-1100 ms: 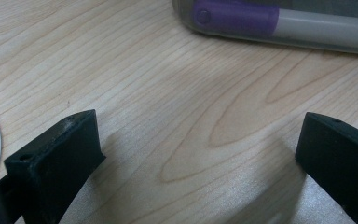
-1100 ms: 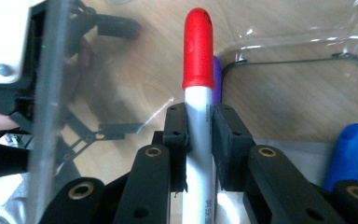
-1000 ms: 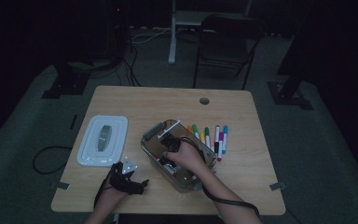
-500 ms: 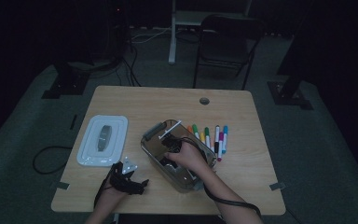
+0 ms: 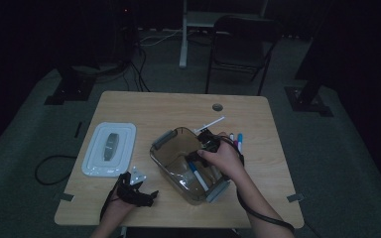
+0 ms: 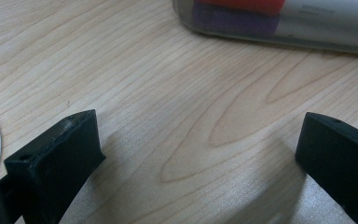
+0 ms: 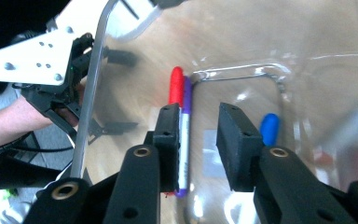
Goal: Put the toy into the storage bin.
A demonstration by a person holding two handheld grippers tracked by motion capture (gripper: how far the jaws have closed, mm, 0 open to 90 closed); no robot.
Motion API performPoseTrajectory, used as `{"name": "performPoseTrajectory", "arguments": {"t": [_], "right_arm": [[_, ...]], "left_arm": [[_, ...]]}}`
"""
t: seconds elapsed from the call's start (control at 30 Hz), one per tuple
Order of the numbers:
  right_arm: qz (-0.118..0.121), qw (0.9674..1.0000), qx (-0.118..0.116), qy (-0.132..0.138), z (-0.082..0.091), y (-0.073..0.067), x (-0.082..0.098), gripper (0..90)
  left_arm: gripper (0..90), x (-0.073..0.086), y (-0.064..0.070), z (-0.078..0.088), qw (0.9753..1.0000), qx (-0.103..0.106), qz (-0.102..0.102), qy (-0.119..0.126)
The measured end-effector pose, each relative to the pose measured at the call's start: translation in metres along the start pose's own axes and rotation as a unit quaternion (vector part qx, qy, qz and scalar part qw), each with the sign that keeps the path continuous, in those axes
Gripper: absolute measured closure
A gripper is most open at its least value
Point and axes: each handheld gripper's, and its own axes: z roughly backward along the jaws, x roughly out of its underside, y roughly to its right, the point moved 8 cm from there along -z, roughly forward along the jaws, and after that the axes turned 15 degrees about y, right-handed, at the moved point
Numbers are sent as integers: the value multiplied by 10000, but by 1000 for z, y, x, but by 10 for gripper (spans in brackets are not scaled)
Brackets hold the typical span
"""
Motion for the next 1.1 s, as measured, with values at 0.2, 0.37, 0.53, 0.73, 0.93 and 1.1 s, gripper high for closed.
{"name": "performPoseTrajectory", "arguments": {"t": [0.2, 0.37, 0.53, 0.73, 0.93, 1.1], "right_arm": [[-49, 9983, 255, 521, 34, 23, -4, 616], [-42, 9919, 730, 1036, 63, 57, -3, 546], [-231, 9861, 1044, 1270, 81, 86, 4, 514], [-430, 9754, 1620, 1431, 89, 121, 16, 520], [-772, 9628, 2301, 1189, 79, 164, 44, 573], [-1211, 9516, 2573, 1163, 64, 195, 62, 604]], "left_arm": [[7, 0, 0, 0, 10000, 2, 1, 0], [7, 0, 0, 0, 10000, -2, 3, 5], [7, 0, 0, 0, 10000, -4, 0, 6], [7, 0, 0, 0, 10000, 1, 0, -5], [7, 0, 0, 0, 10000, 0, -2, -5], [7, 0, 0, 0, 10000, -1, -1, 0]]}}
